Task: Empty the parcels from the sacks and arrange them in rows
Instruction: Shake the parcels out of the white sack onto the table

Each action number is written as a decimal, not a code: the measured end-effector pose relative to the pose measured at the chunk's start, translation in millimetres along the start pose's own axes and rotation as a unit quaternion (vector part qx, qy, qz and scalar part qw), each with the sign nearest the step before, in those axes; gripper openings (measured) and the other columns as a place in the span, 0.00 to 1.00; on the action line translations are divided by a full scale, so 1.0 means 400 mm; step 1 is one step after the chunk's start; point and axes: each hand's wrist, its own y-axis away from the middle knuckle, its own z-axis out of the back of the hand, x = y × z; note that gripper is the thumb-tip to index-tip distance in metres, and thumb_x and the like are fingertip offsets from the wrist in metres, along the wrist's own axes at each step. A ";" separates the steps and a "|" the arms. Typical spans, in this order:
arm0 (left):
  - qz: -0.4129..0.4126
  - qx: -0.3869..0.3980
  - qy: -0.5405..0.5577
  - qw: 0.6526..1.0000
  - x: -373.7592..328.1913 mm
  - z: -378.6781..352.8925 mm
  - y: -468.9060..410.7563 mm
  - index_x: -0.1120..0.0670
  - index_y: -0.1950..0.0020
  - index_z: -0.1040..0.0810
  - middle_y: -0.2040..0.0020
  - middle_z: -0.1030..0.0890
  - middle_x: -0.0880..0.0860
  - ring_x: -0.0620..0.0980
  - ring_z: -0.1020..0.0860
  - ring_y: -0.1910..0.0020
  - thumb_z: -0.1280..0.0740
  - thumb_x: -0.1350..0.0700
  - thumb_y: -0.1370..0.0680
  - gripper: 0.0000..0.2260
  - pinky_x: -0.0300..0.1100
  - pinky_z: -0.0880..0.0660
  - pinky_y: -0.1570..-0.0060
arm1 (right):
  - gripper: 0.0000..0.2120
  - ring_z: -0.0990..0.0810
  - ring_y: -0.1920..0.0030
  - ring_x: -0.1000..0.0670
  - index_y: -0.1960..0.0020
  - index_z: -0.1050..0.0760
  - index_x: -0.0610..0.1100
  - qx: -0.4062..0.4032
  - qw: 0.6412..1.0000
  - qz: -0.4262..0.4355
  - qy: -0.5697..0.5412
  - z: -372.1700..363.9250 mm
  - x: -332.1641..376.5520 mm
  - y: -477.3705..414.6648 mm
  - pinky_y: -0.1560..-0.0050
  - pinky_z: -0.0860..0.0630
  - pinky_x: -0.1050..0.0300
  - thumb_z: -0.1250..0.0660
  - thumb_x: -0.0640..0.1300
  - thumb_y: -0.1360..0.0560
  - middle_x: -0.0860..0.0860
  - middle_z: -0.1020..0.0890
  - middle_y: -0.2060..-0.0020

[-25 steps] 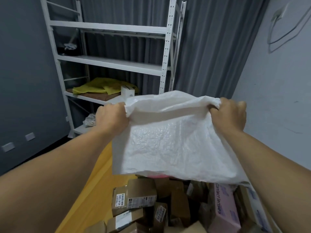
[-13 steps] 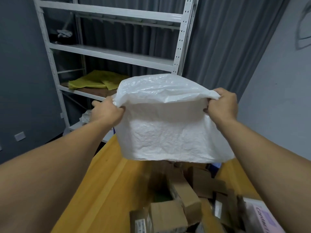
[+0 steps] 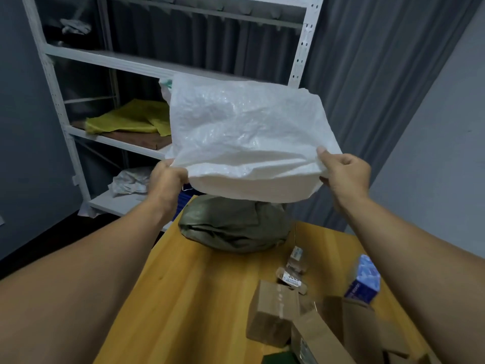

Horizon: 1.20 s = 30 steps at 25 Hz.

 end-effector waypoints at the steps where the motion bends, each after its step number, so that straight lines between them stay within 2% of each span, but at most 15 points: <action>1: 0.012 0.014 0.064 0.998 0.018 -0.004 -0.026 0.60 0.54 0.24 0.55 0.20 0.57 0.57 0.23 0.58 0.30 0.57 0.41 0.17 0.46 0.28 0.60 | 0.12 0.17 0.48 0.46 0.58 0.21 0.44 -0.007 1.000 0.005 0.026 -0.016 -0.029 -0.017 0.50 0.18 0.51 0.22 0.50 0.31 0.47 0.16 0.53; 3: 0.022 0.005 0.116 0.993 0.055 -0.025 -0.075 0.60 0.47 0.19 0.48 0.15 0.54 0.53 0.17 0.52 0.27 0.52 0.29 0.16 0.45 0.23 0.53 | 0.11 0.21 0.43 0.47 0.53 0.23 0.45 -0.020 0.995 0.016 0.094 -0.046 -0.084 -0.049 0.47 0.21 0.54 0.22 0.43 0.30 0.47 0.20 0.45; 5: 0.009 -0.051 0.076 0.996 0.084 -0.057 -0.130 0.58 0.43 0.19 0.48 0.15 0.55 0.53 0.15 0.51 0.21 0.45 0.34 0.25 0.47 0.20 0.53 | 0.13 0.25 0.40 0.48 0.47 0.24 0.47 -0.022 0.991 0.039 0.128 -0.074 -0.133 -0.089 0.45 0.24 0.59 0.25 0.39 0.28 0.48 0.24 0.40; 7: -0.007 -0.095 0.049 0.994 0.097 -0.090 -0.183 0.56 0.42 0.21 0.46 0.17 0.57 0.55 0.16 0.52 0.18 0.51 0.36 0.26 0.47 0.19 0.56 | 0.12 0.27 0.41 0.51 0.44 0.25 0.47 -0.026 0.989 0.065 0.134 -0.092 -0.166 -0.123 0.52 0.30 0.73 0.28 0.37 0.25 0.50 0.28 0.38; 9: -0.036 -0.105 0.029 0.993 0.104 -0.125 -0.238 0.54 0.42 0.22 0.46 0.18 0.57 0.55 0.17 0.52 0.20 0.55 0.34 0.23 0.50 0.18 0.56 | 0.12 0.29 0.41 0.52 0.43 0.27 0.48 -0.026 0.988 0.083 0.124 -0.106 -0.201 -0.166 0.56 0.32 0.79 0.31 0.36 0.23 0.51 0.31 0.37; 10: -0.049 -0.104 0.014 0.993 0.109 -0.152 -0.266 0.53 0.41 0.23 0.46 0.19 0.56 0.55 0.17 0.52 0.20 0.56 0.33 0.22 0.51 0.18 0.55 | 0.13 0.30 0.40 0.52 0.42 0.27 0.48 -0.025 0.989 0.089 0.119 -0.112 -0.228 -0.193 0.51 0.31 0.79 0.32 0.36 0.22 0.51 0.32 0.37; 12: -0.082 -0.102 -0.007 0.991 0.117 -0.195 -0.308 0.53 0.37 0.24 0.47 0.21 0.52 0.49 0.18 0.54 0.23 0.57 0.30 0.23 0.45 0.18 0.57 | 0.15 0.30 0.37 0.52 0.38 0.28 0.49 -0.020 0.988 0.104 0.112 -0.127 -0.274 -0.231 0.37 0.29 0.66 0.34 0.36 0.21 0.53 0.34 0.36; 14: -0.123 -0.096 -0.024 0.987 0.126 -0.234 -0.354 0.55 0.30 0.28 0.44 0.23 0.50 0.43 0.21 0.53 0.27 0.61 0.26 0.25 0.33 0.23 0.59 | 0.17 0.31 0.34 0.52 0.32 0.28 0.47 -0.008 0.983 0.126 0.131 -0.147 -0.329 -0.273 0.32 0.33 0.62 0.34 0.38 0.20 0.52 0.34 0.34; 15: -0.142 -0.086 -0.045 0.985 0.137 -0.251 -0.384 0.55 0.27 0.31 0.40 0.24 0.51 0.45 0.22 0.48 0.28 0.62 0.24 0.26 0.31 0.24 0.55 | 0.19 0.32 0.32 0.50 0.29 0.30 0.45 -0.003 0.979 0.137 0.149 -0.158 -0.360 -0.299 0.31 0.36 0.61 0.35 0.39 0.20 0.51 0.34 0.32; 18: -0.145 -0.071 -0.203 0.966 0.188 -0.278 -0.471 0.51 0.20 0.41 0.22 0.41 0.55 0.55 0.35 0.26 0.28 0.54 0.23 0.35 0.49 0.32 0.30 | 0.21 0.34 0.29 0.44 0.29 0.31 0.43 0.060 0.967 0.116 0.218 -0.200 -0.452 -0.375 0.28 0.34 0.50 0.35 0.43 0.20 0.46 0.33 0.29; 20: -0.073 -0.072 -0.324 0.940 0.248 -0.285 -0.508 0.47 0.19 0.48 0.19 0.55 0.54 0.61 0.46 0.21 0.27 0.49 0.24 0.41 0.57 0.38 0.26 | 0.16 0.27 0.37 0.40 0.39 0.28 0.42 0.164 0.945 0.053 0.277 -0.225 -0.514 -0.408 0.40 0.25 0.47 0.31 0.44 0.24 0.43 0.29 0.36; 21: -0.037 -0.061 -0.348 0.935 0.289 -0.284 -0.525 0.46 0.19 0.50 0.19 0.56 0.54 0.63 0.47 0.22 0.26 0.49 0.25 0.43 0.59 0.37 0.27 | 0.14 0.24 0.42 0.41 0.43 0.28 0.42 0.206 0.932 0.006 0.297 -0.235 -0.537 -0.412 0.46 0.24 0.49 0.30 0.44 0.26 0.43 0.28 0.40; 25: 0.021 0.027 -0.312 0.949 0.418 -0.274 -0.518 0.48 0.20 0.44 0.20 0.42 0.56 0.63 0.35 0.27 0.23 0.50 0.32 0.45 0.58 0.28 0.34 | 0.07 0.23 0.53 0.45 0.53 0.27 0.42 0.220 0.927 -0.069 0.296 -0.225 -0.626 -0.392 0.53 0.24 0.49 0.29 0.39 0.26 0.47 0.24 0.54; 28: 0.036 0.046 -0.293 0.954 0.473 -0.283 -0.485 0.50 0.19 0.45 0.21 0.40 0.53 0.60 0.34 0.26 0.27 0.59 0.25 0.40 0.55 0.30 0.32 | 0.16 0.25 0.45 0.45 0.38 0.27 0.40 0.249 0.910 -0.094 0.317 -0.206 -0.666 -0.353 0.45 0.26 0.50 0.30 0.39 0.23 0.47 0.24 0.45; 30: 0.052 0.047 -0.292 0.954 0.505 -0.284 -0.461 0.50 0.19 0.45 0.25 0.36 0.52 0.56 0.26 0.38 0.29 0.61 0.23 0.38 0.51 0.29 0.39 | 0.21 0.26 0.44 0.45 0.32 0.29 0.39 0.254 0.908 -0.099 0.319 -0.203 -0.683 -0.333 0.40 0.26 0.49 0.30 0.40 0.23 0.45 0.26 0.41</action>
